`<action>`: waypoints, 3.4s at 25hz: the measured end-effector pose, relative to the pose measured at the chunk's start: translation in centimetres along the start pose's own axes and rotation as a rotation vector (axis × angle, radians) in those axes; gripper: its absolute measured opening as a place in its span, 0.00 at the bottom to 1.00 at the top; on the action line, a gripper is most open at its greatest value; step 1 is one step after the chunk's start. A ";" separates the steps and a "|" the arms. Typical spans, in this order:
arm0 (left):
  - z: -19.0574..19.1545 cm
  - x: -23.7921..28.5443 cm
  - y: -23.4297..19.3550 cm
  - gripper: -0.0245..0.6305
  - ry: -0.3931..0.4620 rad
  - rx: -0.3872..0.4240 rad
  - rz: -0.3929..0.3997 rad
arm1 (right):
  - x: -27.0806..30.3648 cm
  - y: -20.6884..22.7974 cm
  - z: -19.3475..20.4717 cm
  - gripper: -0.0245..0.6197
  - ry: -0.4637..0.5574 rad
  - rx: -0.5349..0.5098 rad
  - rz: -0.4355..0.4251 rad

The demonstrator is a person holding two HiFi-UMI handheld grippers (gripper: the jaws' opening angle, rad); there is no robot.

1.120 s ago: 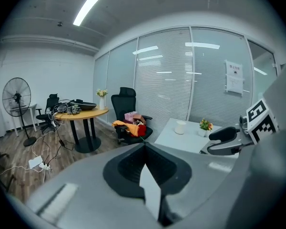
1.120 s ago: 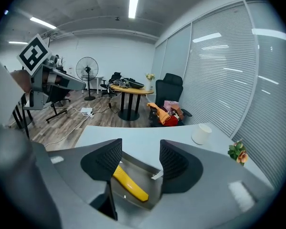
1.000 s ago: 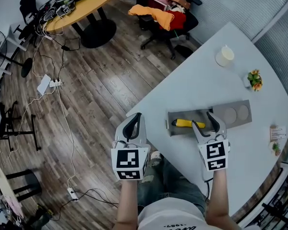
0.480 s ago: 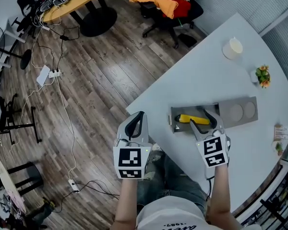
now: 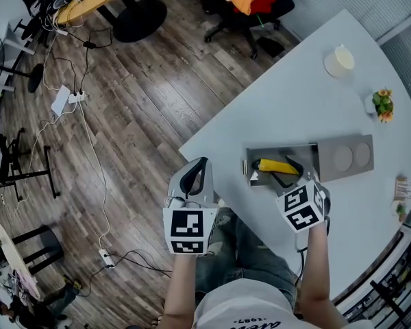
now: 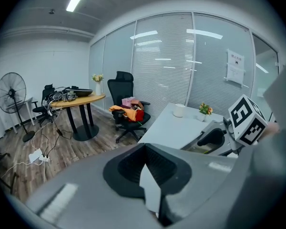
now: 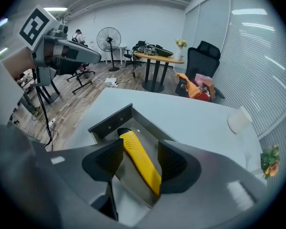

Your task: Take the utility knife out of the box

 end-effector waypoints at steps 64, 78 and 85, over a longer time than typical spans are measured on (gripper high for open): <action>-4.0 -3.5 -0.1 0.04 0.137 0.013 -0.026 | -4.8 1.8 -3.1 0.29 0.143 0.048 0.126; -9.5 -7.0 0.9 0.04 0.283 0.027 -0.005 | -12.7 2.5 -7.0 0.29 0.380 0.197 0.324; -11.6 -9.1 1.1 0.04 0.353 0.032 -0.012 | -16.2 2.5 -7.9 0.29 0.495 0.251 0.398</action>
Point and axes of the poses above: the fingertips, and each gripper's own axes: x forward along the fingers, y to its right, z out of its underside, the point moved 2 cm from there along -x, backward along the fingers, and after that the axes turned 3 degrees about y, right-handed, at the moved point
